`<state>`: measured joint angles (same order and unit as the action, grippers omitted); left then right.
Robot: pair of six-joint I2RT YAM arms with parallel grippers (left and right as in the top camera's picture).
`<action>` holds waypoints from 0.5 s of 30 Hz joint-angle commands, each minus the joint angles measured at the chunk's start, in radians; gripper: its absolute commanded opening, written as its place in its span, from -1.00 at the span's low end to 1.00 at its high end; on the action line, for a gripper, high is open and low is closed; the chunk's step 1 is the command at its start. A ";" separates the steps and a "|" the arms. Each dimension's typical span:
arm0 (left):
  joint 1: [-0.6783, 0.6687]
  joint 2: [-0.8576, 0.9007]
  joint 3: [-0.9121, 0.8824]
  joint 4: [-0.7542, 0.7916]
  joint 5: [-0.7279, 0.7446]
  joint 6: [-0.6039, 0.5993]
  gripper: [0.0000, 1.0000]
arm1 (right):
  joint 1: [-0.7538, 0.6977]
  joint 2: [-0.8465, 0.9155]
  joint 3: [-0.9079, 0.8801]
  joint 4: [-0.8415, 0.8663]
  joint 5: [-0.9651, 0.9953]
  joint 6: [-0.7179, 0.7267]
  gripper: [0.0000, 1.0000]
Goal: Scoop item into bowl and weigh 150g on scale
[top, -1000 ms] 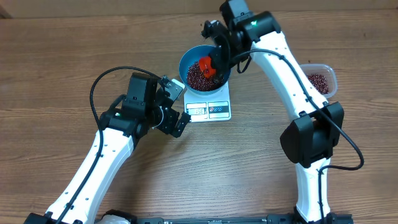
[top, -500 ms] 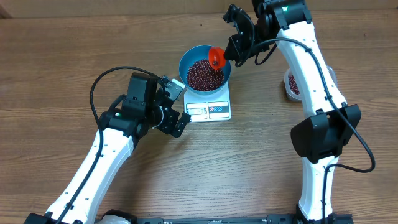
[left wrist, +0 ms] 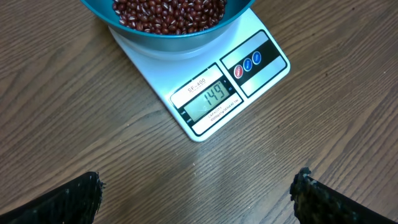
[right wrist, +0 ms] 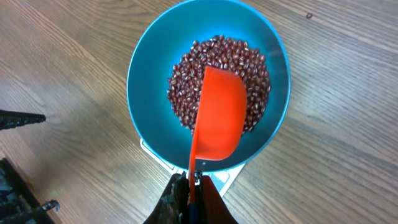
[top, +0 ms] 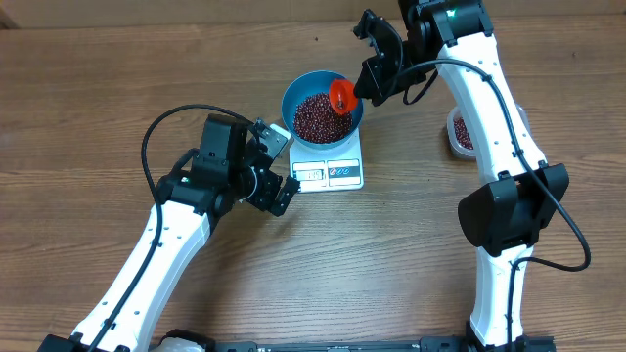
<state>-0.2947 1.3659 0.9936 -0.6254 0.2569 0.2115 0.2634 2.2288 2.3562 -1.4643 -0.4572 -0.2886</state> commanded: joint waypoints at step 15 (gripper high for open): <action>0.000 0.007 -0.002 0.001 0.002 -0.010 0.99 | 0.064 -0.047 0.036 0.025 0.168 -0.027 -0.93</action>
<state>-0.2947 1.3659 0.9936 -0.6250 0.2569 0.2115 0.2901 2.2284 2.3562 -1.4506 -0.3748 -0.3023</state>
